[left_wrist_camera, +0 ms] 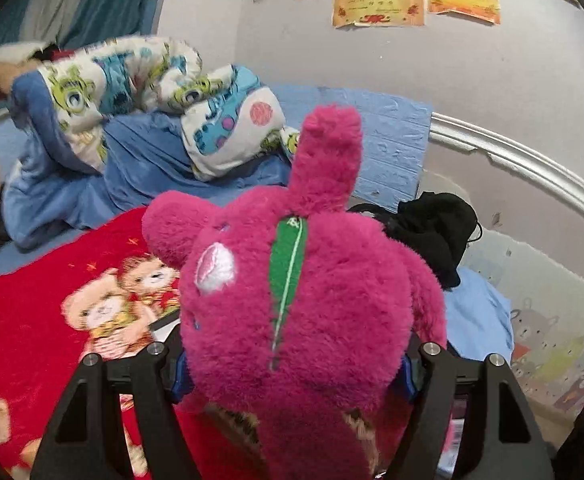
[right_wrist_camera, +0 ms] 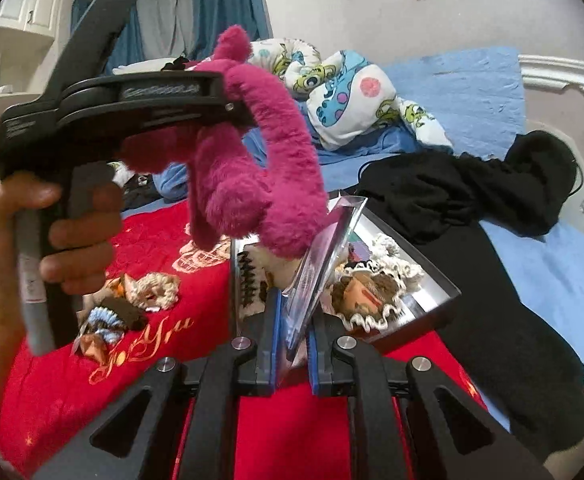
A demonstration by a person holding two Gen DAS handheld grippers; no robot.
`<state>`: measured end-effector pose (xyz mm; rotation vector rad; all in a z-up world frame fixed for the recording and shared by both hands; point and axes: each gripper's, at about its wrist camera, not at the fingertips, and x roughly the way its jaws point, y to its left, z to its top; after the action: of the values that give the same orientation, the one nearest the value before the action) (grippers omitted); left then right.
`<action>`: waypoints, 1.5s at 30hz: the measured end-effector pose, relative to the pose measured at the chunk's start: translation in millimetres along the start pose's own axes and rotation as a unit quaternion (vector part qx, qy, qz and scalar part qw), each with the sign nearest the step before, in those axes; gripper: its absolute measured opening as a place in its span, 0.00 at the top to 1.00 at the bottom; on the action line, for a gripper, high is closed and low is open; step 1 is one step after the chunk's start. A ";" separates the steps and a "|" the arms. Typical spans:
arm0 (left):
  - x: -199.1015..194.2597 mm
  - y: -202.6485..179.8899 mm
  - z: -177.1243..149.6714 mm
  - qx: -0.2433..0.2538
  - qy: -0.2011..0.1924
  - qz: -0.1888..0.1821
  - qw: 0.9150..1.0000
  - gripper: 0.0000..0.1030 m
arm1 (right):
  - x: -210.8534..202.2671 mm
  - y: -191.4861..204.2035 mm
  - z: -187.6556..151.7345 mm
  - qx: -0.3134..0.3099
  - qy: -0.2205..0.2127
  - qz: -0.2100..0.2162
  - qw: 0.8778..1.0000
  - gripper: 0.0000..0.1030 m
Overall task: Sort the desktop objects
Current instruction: 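Carry the bunny and the packaged item toward the black box with both tools, then lower the bunny and the packaged item into the black box and open both tools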
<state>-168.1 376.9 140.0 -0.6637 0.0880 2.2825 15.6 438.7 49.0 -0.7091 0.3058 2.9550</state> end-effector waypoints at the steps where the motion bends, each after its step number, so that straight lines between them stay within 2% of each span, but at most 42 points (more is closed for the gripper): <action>1: 9.4 4.1 3.5 -0.004 0.005 -0.008 1.000 0.26 | 4.2 -0.7 1.9 0.004 0.002 0.001 1.000 0.88; 5: 52.2 18.3 13.3 -0.004 0.015 -0.012 1.000 0.26 | 29.0 -11.1 13.4 0.032 0.007 0.014 0.999 0.88; 9: 92.3 33.0 2.4 -0.020 0.041 -0.017 0.999 0.26 | 51.7 -21.1 16.0 0.039 0.024 0.015 0.999 0.88; 14: 130.2 38.3 -26.6 0.006 0.075 0.024 0.997 0.26 | 76.6 -31.3 12.7 0.046 0.055 0.007 0.997 0.87; 17: 153.1 46.9 -42.6 -0.018 0.115 -0.004 0.993 0.26 | 93.2 -35.0 8.1 0.045 0.079 -0.002 0.996 0.87; 20: 169.3 48.6 -55.8 -0.019 0.134 -0.006 0.991 0.26 | 101.9 -39.4 6.3 0.065 0.092 0.004 0.994 0.87; 23: 161.4 50.5 -58.2 -0.020 0.120 -0.006 0.993 0.26 | 105.5 -31.8 0.4 0.048 0.107 -0.010 0.993 0.87; 26: 166.2 53.9 -61.6 -0.032 0.131 -0.010 0.991 0.25 | 106.0 -22.5 -5.2 0.023 0.108 -0.019 0.994 0.86; 35: 162.9 58.1 -66.4 -0.046 0.131 -0.020 0.990 0.24 | 99.5 -13.5 -14.6 0.019 0.097 -0.036 0.994 0.85; 43: 160.1 55.5 -66.2 -0.039 0.125 -0.012 0.991 0.24 | 101.8 -10.0 -17.8 0.011 0.084 -0.046 0.995 0.83; 45: 160.5 56.5 -66.6 -0.042 0.126 -0.012 0.991 0.21 | 101.8 -9.6 -17.8 0.012 0.083 -0.046 0.995 0.82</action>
<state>-272.0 422.9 -3.1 -0.9905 0.1031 2.1794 -65.7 448.1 -14.8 -0.9415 0.3107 2.8070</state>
